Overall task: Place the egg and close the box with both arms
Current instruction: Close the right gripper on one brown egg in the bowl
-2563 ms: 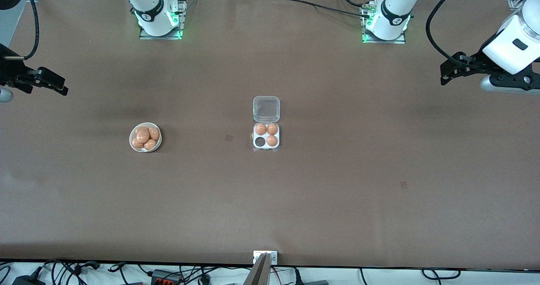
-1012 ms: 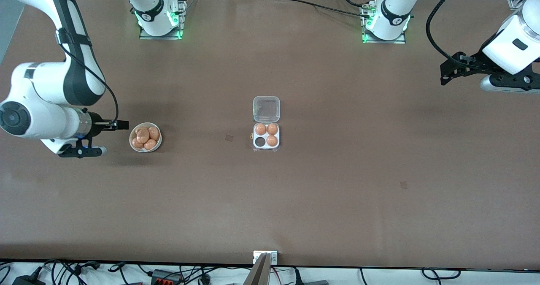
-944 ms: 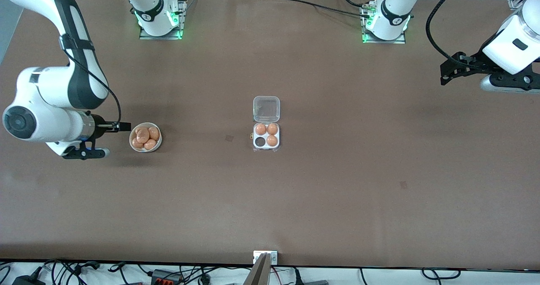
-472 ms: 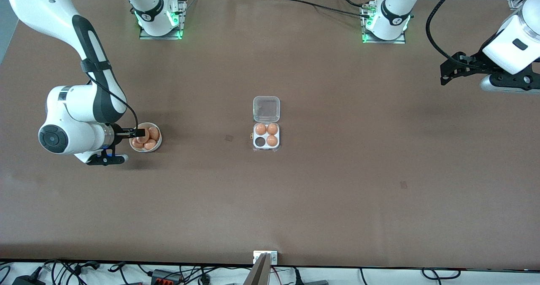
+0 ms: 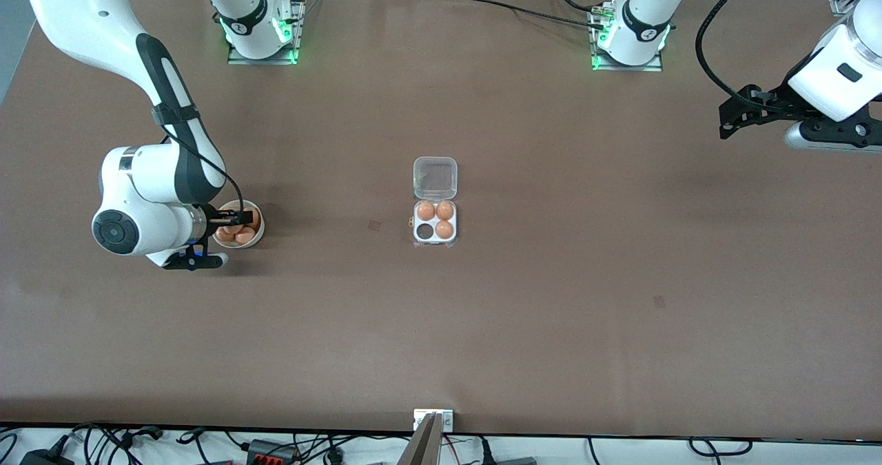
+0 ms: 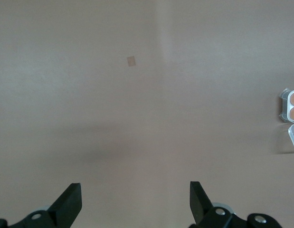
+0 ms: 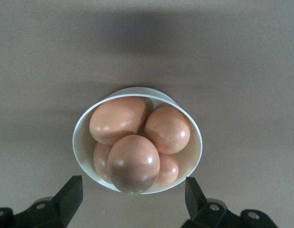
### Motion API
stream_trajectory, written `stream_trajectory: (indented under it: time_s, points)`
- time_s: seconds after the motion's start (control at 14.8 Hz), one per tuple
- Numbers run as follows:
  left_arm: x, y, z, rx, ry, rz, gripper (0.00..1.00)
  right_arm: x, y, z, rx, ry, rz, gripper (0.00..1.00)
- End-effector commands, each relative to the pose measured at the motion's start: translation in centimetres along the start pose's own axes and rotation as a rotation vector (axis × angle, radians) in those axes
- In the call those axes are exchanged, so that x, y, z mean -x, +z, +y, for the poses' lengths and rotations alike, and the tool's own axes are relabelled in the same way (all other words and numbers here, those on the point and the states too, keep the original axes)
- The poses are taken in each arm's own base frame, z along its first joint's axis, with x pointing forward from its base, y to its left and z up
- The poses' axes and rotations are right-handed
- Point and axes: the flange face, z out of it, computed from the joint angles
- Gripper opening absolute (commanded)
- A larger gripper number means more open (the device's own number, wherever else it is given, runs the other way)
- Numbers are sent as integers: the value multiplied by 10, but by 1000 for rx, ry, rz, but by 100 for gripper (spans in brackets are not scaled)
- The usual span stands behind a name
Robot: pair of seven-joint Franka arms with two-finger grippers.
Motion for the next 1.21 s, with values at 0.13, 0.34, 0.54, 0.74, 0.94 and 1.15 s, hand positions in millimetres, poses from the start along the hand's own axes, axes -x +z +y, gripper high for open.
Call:
stream_trajectory:
  time_s: [0.13, 0.34, 0.54, 0.74, 0.94, 1.15]
  points:
    - [-2, -6, -1, 15, 12, -4, 100, -6, 6, -1, -16, 20, -1, 75]
    - [-2, -6, -1, 15, 12, -4, 100, -7, 7, -1, -16, 17, -4, 70]
    - [-2, -5, -1, 15, 13, -5, 100, -7, 6, -1, -15, 9, -2, 49]
    - [-2, -5, -1, 15, 11, -5, 100, -8, -3, -1, -12, -25, 9, 8]
    - [-2, -6, -1, 15, 11, -4, 100, -9, -52, -6, -15, -33, 33, 4]
    - [-2, -5, -1, 15, 11, -5, 100, -6, -118, -56, -36, -114, 97, 4]
